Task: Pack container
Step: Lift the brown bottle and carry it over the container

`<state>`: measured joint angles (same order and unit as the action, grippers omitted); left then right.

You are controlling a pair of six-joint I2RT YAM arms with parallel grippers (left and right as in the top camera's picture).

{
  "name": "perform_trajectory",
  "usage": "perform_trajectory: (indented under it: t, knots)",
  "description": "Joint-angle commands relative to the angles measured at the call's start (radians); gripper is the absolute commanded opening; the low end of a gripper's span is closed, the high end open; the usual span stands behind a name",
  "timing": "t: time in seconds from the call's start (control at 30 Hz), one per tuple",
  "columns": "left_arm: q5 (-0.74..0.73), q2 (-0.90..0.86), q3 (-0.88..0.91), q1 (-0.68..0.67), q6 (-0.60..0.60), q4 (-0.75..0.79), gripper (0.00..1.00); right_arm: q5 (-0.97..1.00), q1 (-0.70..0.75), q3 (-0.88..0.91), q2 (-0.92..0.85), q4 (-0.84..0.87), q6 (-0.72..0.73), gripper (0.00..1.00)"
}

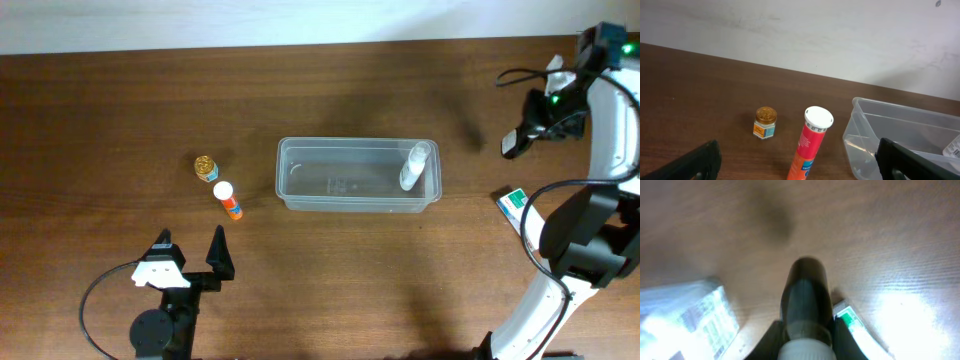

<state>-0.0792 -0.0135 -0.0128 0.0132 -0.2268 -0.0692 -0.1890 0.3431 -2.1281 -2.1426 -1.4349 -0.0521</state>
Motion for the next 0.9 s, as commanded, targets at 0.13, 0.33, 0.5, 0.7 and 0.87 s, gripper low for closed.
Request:
perform_trajectory:
  t: [0.13, 0.33, 0.5, 0.7, 0.87]
  knots:
    - [-0.011, 0.008, 0.004, 0.005, 0.016, -0.003, 1.0, -0.095, -0.03, -0.264, 0.023, -0.204, 0.005, 0.18]
    - [-0.011, 0.008, 0.004, 0.005, 0.016, -0.003, 0.99, -0.092, -0.087, -0.289, 0.092, -0.264, 0.006, 0.18]
    - [-0.011, 0.008, 0.004, 0.005, 0.016, -0.003, 0.99, -0.087, -0.174, -0.273, 0.168, -0.264, 0.032, 0.18]
    - [-0.011, 0.008, 0.004, 0.005, 0.016, -0.003, 0.99, 0.019, -0.32, -0.193, 0.274, -0.264, 0.093, 0.19]
    - [-0.011, 0.008, 0.004, 0.005, 0.016, -0.003, 0.99, 0.029, -0.439, -0.089, 0.335, -0.264, 0.114, 0.19]
